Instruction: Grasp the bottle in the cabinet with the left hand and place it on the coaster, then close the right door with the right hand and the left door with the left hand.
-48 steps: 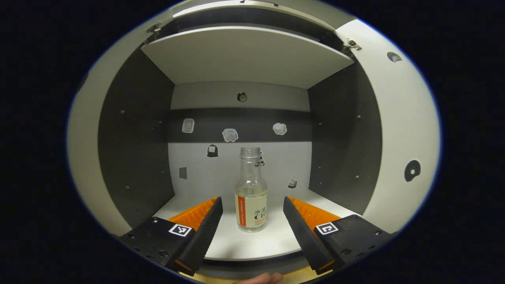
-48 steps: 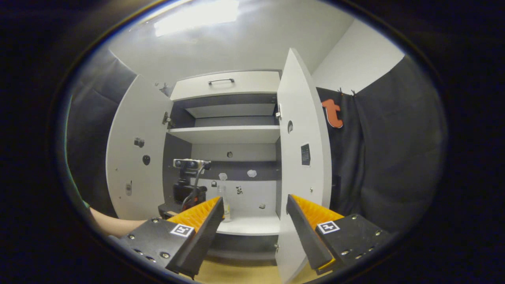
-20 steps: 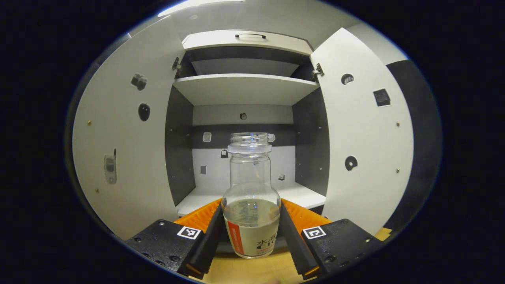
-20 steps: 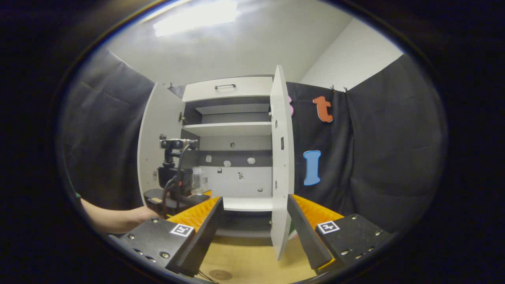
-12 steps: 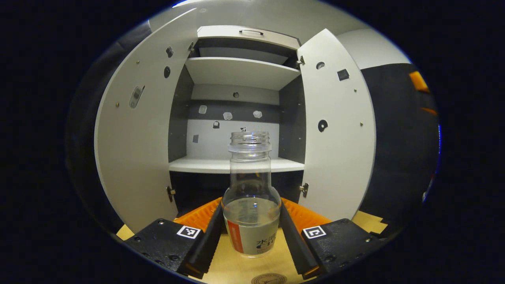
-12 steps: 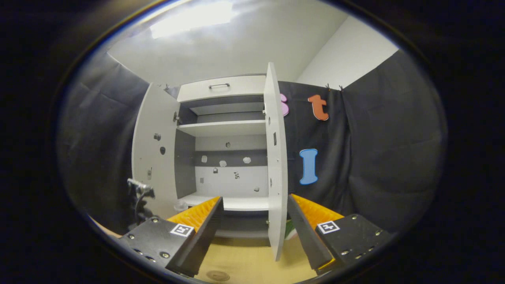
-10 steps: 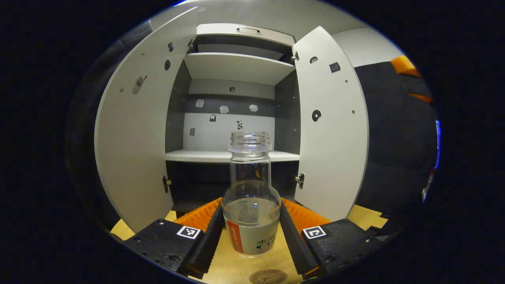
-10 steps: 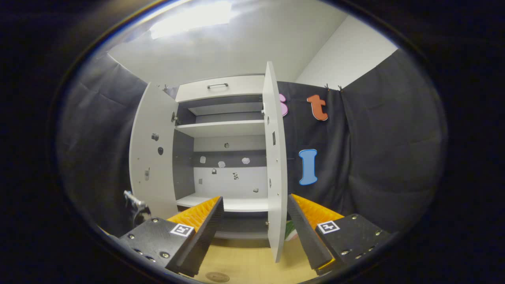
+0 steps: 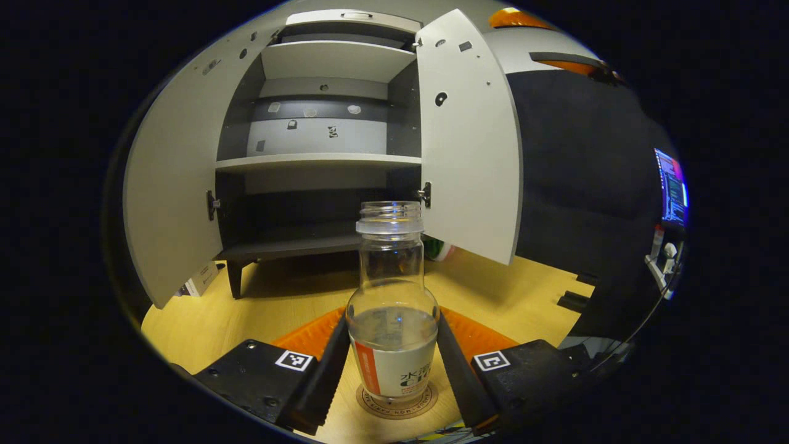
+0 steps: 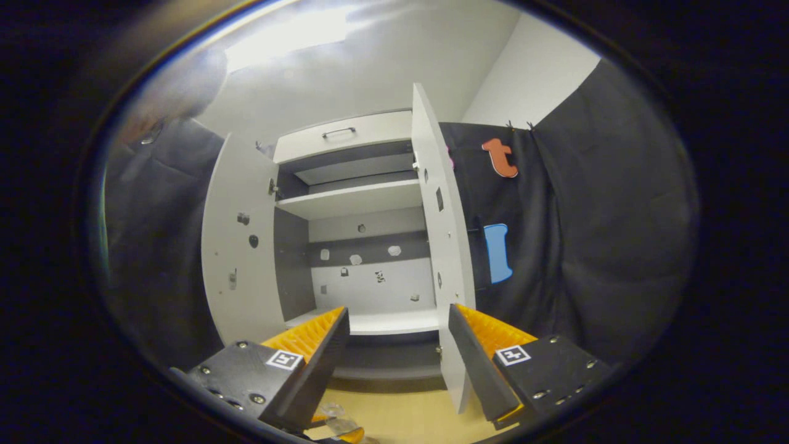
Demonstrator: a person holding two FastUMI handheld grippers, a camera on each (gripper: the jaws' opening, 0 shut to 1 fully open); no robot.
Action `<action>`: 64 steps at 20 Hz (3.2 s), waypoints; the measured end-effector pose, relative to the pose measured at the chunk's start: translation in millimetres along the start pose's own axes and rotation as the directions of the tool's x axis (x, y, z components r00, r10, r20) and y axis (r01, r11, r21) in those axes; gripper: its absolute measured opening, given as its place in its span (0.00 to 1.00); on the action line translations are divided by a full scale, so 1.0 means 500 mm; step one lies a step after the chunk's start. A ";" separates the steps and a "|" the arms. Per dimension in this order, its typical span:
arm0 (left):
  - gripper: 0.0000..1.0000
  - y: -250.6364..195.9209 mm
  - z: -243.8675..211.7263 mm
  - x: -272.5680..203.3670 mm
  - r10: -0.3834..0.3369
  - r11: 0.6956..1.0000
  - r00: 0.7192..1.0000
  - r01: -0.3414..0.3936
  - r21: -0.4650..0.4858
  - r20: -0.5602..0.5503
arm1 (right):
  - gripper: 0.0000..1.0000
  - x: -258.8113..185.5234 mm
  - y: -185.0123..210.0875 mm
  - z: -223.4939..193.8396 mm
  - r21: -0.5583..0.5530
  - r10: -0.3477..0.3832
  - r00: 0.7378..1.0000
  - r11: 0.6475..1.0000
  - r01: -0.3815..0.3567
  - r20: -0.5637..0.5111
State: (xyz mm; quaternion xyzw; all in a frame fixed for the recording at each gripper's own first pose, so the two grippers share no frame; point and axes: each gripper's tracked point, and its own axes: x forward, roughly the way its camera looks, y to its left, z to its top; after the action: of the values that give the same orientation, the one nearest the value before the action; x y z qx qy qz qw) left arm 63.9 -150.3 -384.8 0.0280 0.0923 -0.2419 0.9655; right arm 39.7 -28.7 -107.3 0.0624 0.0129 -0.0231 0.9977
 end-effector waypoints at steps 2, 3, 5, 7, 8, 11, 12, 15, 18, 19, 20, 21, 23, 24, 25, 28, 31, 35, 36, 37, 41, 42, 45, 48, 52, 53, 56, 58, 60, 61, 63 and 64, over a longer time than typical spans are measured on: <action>0.80 0.004 -0.033 0.005 -0.019 1.000 1.000 0.020 0.018 -0.022 | 0.98 0.011 -0.016 -0.006 -0.027 -0.022 1.000 0.999 0.021 -0.011; 0.80 0.005 -0.045 0.011 -0.025 0.999 0.999 0.026 0.034 -0.045 | 0.98 0.014 -0.022 -0.009 -0.036 -0.029 1.000 0.999 0.028 -0.013; 0.80 -0.002 -0.062 0.010 -0.051 0.998 0.997 0.053 0.028 -0.062 | 0.98 0.015 -0.039 -0.006 -0.040 -0.045 0.999 0.998 0.045 -0.001; 0.80 -0.012 -0.057 0.011 -0.069 0.997 0.997 0.070 0.026 -0.038 | 0.98 0.012 -0.055 -0.007 -0.039 -0.056 0.998 0.998 0.056 0.007; 0.80 -0.016 -0.059 0.011 -0.072 0.997 0.997 0.073 0.039 -0.028 | 0.98 0.010 -0.066 -0.014 -0.040 -0.067 0.998 0.997 0.067 -0.001; 0.81 -0.017 -0.064 0.003 -0.078 0.993 0.997 0.079 0.083 -0.020 | 0.98 -0.007 -0.093 -0.037 -0.037 -0.096 0.995 0.995 0.095 -0.037; 0.83 -0.020 -0.077 -0.001 -0.083 0.992 0.995 0.088 0.094 -0.047 | 0.98 -0.014 -0.099 -0.033 -0.036 -0.100 0.994 0.994 0.099 -0.033; 0.93 -0.025 -0.086 -0.023 -0.100 0.992 0.989 0.108 0.061 -0.112 | 0.98 -0.037 -0.120 -0.026 -0.023 -0.102 0.994 0.995 0.101 -0.036; 0.99 -0.021 -0.047 -0.035 -0.087 0.996 0.990 0.090 0.017 -0.113 | 0.98 -0.058 -0.151 -0.001 -0.030 -0.113 0.993 0.993 0.113 -0.020; 0.99 -0.019 -0.031 -0.041 -0.082 0.996 0.990 0.084 0.010 -0.116 | 0.98 -0.063 -0.164 0.009 -0.030 -0.118 0.993 0.993 0.117 -0.009; 0.99 -0.015 -0.011 -0.048 -0.074 0.997 0.991 0.076 0.010 -0.114 | 0.98 -0.067 -0.177 0.017 -0.029 -0.124 0.992 0.992 0.124 0.000; 0.99 -0.011 0.014 -0.055 -0.067 0.997 0.992 0.069 0.019 -0.108 | 0.98 -0.069 -0.192 0.023 -0.031 -0.132 0.991 0.991 0.132 0.005; 0.99 -0.007 0.080 -0.072 -0.072 0.997 0.994 0.074 0.022 -0.079 | 0.98 -0.070 -0.236 0.036 -0.049 -0.162 0.987 0.986 0.162 0.017; 0.99 -0.003 0.117 -0.084 -0.074 0.997 0.996 0.075 0.017 -0.057 | 0.98 -0.068 -0.258 0.040 -0.053 -0.178 0.984 0.982 0.179 0.021; 0.99 0.003 0.161 -0.094 -0.071 0.997 0.997 0.071 0.006 -0.026 | 0.98 -0.062 -0.279 0.044 -0.050 -0.193 0.981 0.980 0.194 0.023; 0.98 0.011 0.286 -0.116 -0.084 0.996 0.996 0.085 -0.023 0.039 | 0.98 -0.031 -0.343 0.043 -0.063 -0.230 0.973 0.971 0.230 0.013; 0.98 0.019 0.399 -0.123 -0.097 0.992 0.992 0.103 -0.078 0.082 | 0.98 0.018 -0.363 0.031 -0.105 -0.213 0.976 0.973 0.207 -0.050; 0.98 0.067 0.523 -0.124 -0.058 0.992 0.991 0.071 -0.108 0.117 | 0.98 0.101 -0.380 0.045 -0.180 -0.197 0.979 0.966 0.186 -0.050; 0.96 0.084 0.559 -0.122 -0.043 0.993 0.988 0.059 -0.102 0.148 | 0.98 0.125 -0.372 0.054 -0.172 -0.172 0.984 0.972 0.161 -0.049; 0.96 0.101 0.594 -0.123 -0.033 0.995 0.984 0.049 -0.087 0.173 | 0.98 0.146 -0.360 0.066 -0.158 -0.145 0.989 0.978 0.137 -0.041; 0.96 0.156 0.685 -0.116 -0.011 1.000 0.970 0.010 0.004 0.242 | 0.98 0.237 -0.375 0.102 -0.104 -0.151 0.988 0.984 0.147 -0.024; 0.96 0.166 0.698 -0.108 -0.008 1.000 0.966 0.006 0.009 0.257 | 0.98 0.249 -0.390 0.109 -0.098 -0.175 0.984 0.980 0.171 -0.028; 0.96 0.161 0.696 -0.082 -0.065 0.998 0.967 0.063 0.016 0.246 | 0.98 0.300 -0.347 0.119 -0.055 -0.121 0.991 0.991 0.118 -0.055; 0.94 0.121 0.696 -0.078 -0.190 0.981 0.947 0.195 0.008 0.258 | 0.91 0.303 -0.336 0.124 -0.091 -0.124 0.990 0.989 0.117 -0.070; 0.96 0.126 0.701 -0.075 -0.223 0.974 0.930 0.223 0.033 0.291 | 0.92 0.292 -0.310 0.115 -0.083 -0.158 0.981 0.985 0.149 -0.109; 0.96 0.129 0.698 -0.072 -0.228 0.973 0.929 0.229 0.032 0.290 | 0.91 0.291 -0.301 0.116 -0.091 -0.159 0.981 0.985 0.149 -0.109; 0.96 0.136 0.676 -0.065 -0.249 0.967 0.929 0.255 0.013 0.273 | 0.91 0.290 -0.267 0.112 -0.101 -0.150 0.981 0.985 0.138 -0.125; 0.96 0.149 0.660 -0.055 -0.238 0.970 0.939 0.244 0.006 0.248 | 0.92 0.292 -0.232 0.106 -0.101 -0.120 0.983 0.989 0.107 -0.138; 0.96 0.166 0.650 -0.054 -0.209 0.977 0.949 0.214 0.006 0.237 | 0.91 0.297 -0.203 0.103 -0.096 -0.097 0.986 0.992 0.085 -0.136; 0.97 0.172 0.645 -0.060 -0.194 0.980 0.954 0.197 0.010 0.230 | 0.91 0.298 -0.195 0.099 -0.084 -0.093 0.986 0.993 0.081 -0.140; 0.96 0.186 0.642 -0.083 -0.151 0.988 0.961 0.152 0.013 0.232 | 0.92 0.294 -0.181 0.093 -0.060 -0.093 0.985 0.995 0.085 -0.148; 0.97 0.196 0.638 -0.098 -0.118 0.993 0.966 0.118 0.015 0.228 | 0.92 0.294 -0.178 0.091 -0.054 -0.093 0.984 0.995 0.086 -0.152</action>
State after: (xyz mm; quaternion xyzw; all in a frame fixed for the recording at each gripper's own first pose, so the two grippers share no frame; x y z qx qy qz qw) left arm 120.4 -72.6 -61.5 -0.0052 -0.0181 -0.3006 0.9536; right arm 183.4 -129.3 -77.3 0.0395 0.0932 -0.0627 0.9929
